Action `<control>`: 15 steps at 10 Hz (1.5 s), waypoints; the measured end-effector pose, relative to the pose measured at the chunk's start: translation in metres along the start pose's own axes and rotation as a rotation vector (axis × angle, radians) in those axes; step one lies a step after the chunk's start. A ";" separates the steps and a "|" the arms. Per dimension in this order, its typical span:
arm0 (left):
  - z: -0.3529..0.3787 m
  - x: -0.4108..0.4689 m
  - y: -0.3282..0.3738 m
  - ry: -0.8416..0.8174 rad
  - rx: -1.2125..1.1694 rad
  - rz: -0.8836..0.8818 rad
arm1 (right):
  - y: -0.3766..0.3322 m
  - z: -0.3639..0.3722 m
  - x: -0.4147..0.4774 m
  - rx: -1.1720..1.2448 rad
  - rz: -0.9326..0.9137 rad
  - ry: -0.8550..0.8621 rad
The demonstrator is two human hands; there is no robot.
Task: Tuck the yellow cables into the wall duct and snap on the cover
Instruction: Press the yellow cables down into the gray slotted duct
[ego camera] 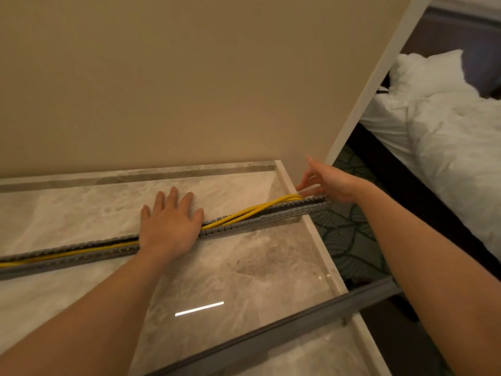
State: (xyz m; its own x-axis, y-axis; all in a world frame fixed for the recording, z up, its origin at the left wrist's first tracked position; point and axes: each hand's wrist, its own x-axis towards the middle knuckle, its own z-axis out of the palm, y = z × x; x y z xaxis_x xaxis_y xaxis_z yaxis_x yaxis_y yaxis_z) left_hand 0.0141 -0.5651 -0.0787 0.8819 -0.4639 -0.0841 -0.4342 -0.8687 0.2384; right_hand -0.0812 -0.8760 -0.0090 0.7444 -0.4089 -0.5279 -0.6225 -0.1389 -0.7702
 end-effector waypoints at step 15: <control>-0.002 -0.002 0.000 0.002 -0.031 -0.019 | 0.060 0.004 0.006 0.697 -0.056 0.227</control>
State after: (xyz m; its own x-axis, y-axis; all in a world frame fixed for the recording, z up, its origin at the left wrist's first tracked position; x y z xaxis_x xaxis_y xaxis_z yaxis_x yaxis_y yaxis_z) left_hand 0.0123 -0.5640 -0.0765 0.8901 -0.4474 -0.0872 -0.4117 -0.8713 0.2672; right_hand -0.1131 -0.8830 -0.0604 0.6553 -0.6048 -0.4525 -0.2309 0.4101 -0.8824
